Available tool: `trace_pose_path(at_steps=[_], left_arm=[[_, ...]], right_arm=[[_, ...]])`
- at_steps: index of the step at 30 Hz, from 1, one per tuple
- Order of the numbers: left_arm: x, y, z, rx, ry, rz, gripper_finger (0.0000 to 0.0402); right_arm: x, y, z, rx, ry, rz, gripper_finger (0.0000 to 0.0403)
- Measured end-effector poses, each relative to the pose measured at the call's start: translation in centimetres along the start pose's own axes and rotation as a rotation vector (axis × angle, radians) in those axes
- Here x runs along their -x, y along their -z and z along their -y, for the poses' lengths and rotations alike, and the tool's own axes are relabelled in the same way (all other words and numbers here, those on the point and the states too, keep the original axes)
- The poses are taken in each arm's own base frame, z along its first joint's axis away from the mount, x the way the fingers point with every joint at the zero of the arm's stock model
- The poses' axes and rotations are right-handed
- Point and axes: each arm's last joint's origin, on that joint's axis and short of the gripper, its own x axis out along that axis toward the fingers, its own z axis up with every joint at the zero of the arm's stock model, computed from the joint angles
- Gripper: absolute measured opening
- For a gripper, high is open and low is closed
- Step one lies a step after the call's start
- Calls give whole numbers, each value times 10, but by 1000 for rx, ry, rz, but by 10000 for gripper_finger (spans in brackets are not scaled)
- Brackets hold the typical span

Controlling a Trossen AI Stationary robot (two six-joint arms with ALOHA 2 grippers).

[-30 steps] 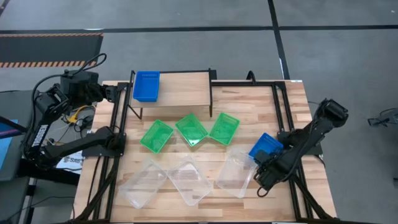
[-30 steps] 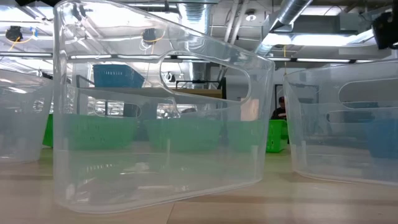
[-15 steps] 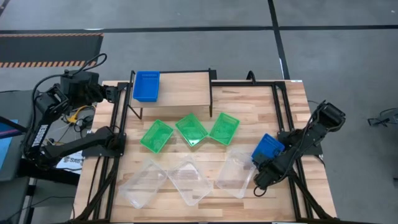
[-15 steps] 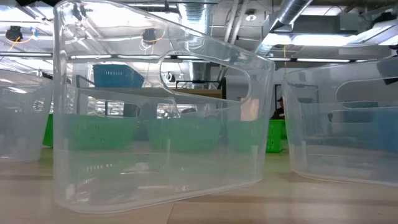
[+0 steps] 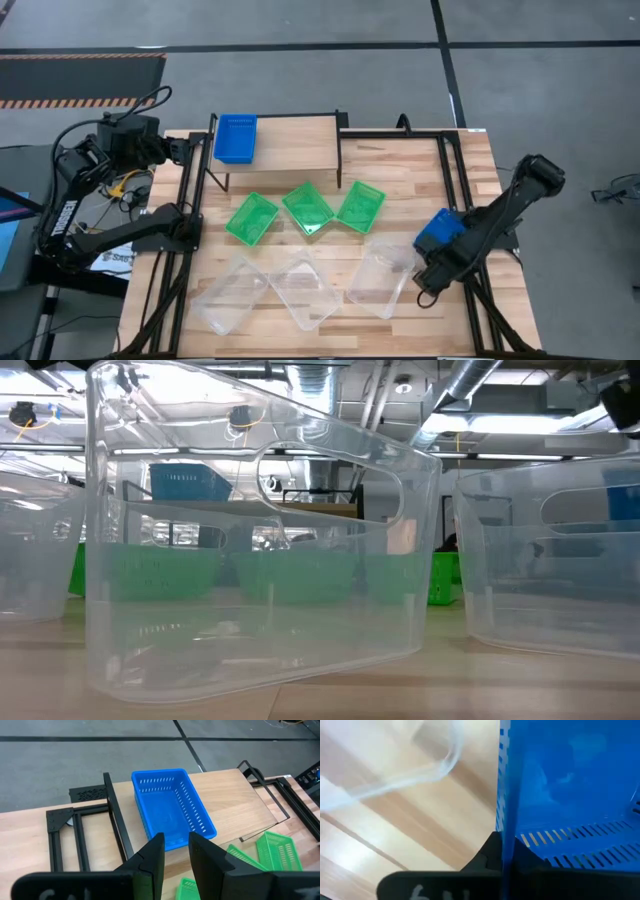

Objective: Stack baskets on shelf by color
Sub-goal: Stack the blue bin on top of the other blue bins on the shelf

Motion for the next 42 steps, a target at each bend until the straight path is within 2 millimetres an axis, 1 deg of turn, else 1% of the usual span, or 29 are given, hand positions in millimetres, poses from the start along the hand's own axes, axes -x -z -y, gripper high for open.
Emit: trace_pose_path(at_steps=[3,5,7,10,12,14,19,22,26,29,32,36,40,42], left_arm=[[0,0,0,0,-1,0,75],[0,0,0,-1,-1,0,75],[0,0,0,-2,-1,0,75],[0,0,0,-4,1,0,75],[0,0,0,-4,1,-1,75],[0,0,0,-4,1,-1,75],[0,0,0,-5,1,-1,75],[0,0,0,-5,-1,1,75],[0,0,0,-4,-5,3,75],[0,0,0,-4,-5,3,75],[0,0,0,-4,-5,2,75],[0,0,0,-5,-5,2,75],[0,0,0,-4,-5,2,75],[0,0,0,-4,-5,2,75]], right_arm=[[33,-13,9,-33,-10,105,4],[56,-25,17,-48,-35,240,4],[78,-42,24,-92,-83,391,3],[102,-72,28,-97,-107,576,3],[112,-97,26,-54,-104,658,3],[119,-128,21,9,-113,740,2],[129,-214,0,191,-182,964,2],[137,-260,-9,270,-194,1089,2],[136,-318,-20,354,-201,1154,2],[135,-355,-30,404,-207,1196,2],[132,-384,-44,457,-219,1226,2],[123,-413,-65,506,-222,1256,3],[114,-431,-81,511,-227,1291,3],[106,-433,-87,516,-256,1311,2]])
